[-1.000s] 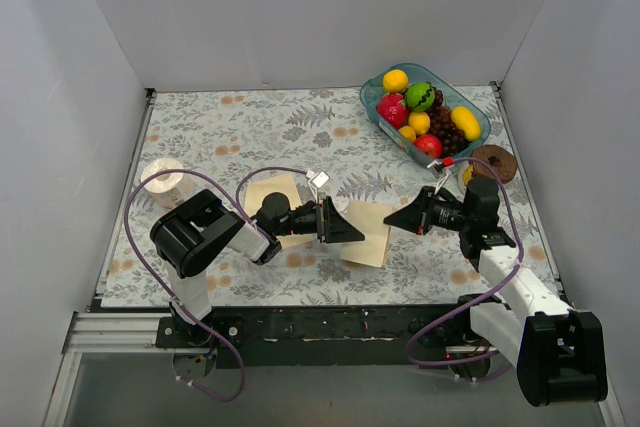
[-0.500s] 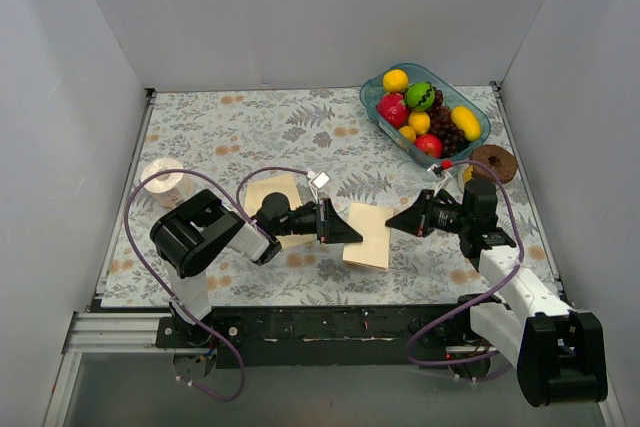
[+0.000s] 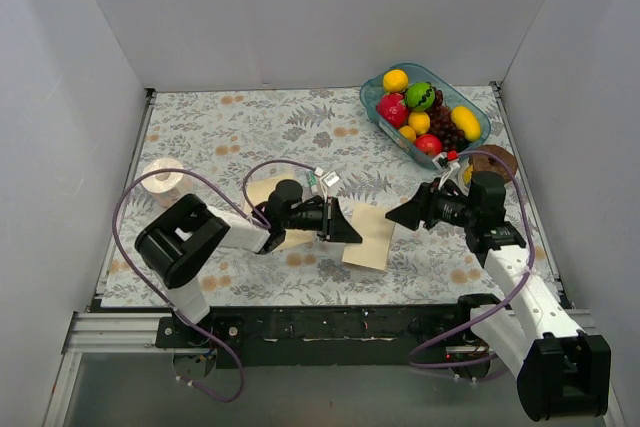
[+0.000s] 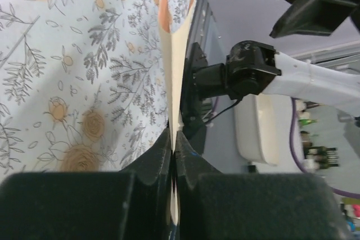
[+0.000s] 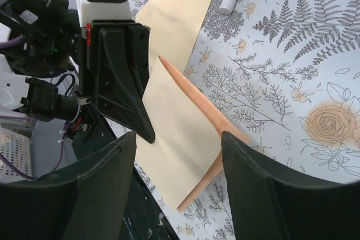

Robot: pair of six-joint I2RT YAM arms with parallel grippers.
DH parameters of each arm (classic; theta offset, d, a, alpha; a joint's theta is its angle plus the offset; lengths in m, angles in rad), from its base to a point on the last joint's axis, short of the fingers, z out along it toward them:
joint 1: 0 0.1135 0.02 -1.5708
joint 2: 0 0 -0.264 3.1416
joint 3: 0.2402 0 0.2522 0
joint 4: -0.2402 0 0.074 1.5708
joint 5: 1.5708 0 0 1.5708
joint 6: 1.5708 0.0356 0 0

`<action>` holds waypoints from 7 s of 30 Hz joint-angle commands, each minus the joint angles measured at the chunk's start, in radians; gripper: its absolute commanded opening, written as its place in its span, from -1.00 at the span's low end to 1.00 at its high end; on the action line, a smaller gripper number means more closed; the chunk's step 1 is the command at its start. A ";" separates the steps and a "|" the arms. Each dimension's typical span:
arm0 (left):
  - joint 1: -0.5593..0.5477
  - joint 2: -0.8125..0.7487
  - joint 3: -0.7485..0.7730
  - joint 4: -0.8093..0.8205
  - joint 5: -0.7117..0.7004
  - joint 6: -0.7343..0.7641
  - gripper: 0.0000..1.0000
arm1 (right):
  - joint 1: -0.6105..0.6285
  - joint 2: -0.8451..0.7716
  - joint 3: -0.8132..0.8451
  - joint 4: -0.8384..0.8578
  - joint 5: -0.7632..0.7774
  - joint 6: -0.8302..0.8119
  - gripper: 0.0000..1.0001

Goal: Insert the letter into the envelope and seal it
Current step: Pass from the right arm to the left, then pass from the left arm to the right, then pass from the right arm to the left, then pass from the left arm to the right

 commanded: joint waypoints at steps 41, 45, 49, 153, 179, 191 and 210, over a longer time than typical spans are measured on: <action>-0.003 -0.354 0.508 -1.451 -0.101 0.887 -1.00 | 0.062 0.074 0.219 0.025 0.159 -0.127 0.93; -0.003 -0.372 0.502 -1.439 -0.053 0.896 -1.00 | 0.090 0.056 0.197 0.099 0.103 -0.148 0.91; -0.003 -0.374 0.511 -1.434 -0.012 0.901 -1.00 | 0.235 0.018 0.202 0.067 0.198 -0.236 0.89; -0.008 -0.627 0.160 -0.566 -0.164 0.358 -1.00 | 0.323 -0.282 0.039 0.462 0.333 0.268 -0.50; -0.058 -0.601 0.490 -1.310 -0.636 0.788 -1.00 | 0.324 0.007 0.685 -0.330 0.430 -0.165 0.01; -0.346 -0.569 0.382 -1.031 -1.468 0.970 -1.00 | 0.323 0.080 0.533 -0.025 0.404 0.584 -0.14; -0.521 -0.456 0.175 -0.316 -1.831 1.623 -1.00 | 0.324 0.188 0.558 -0.129 0.313 0.715 0.50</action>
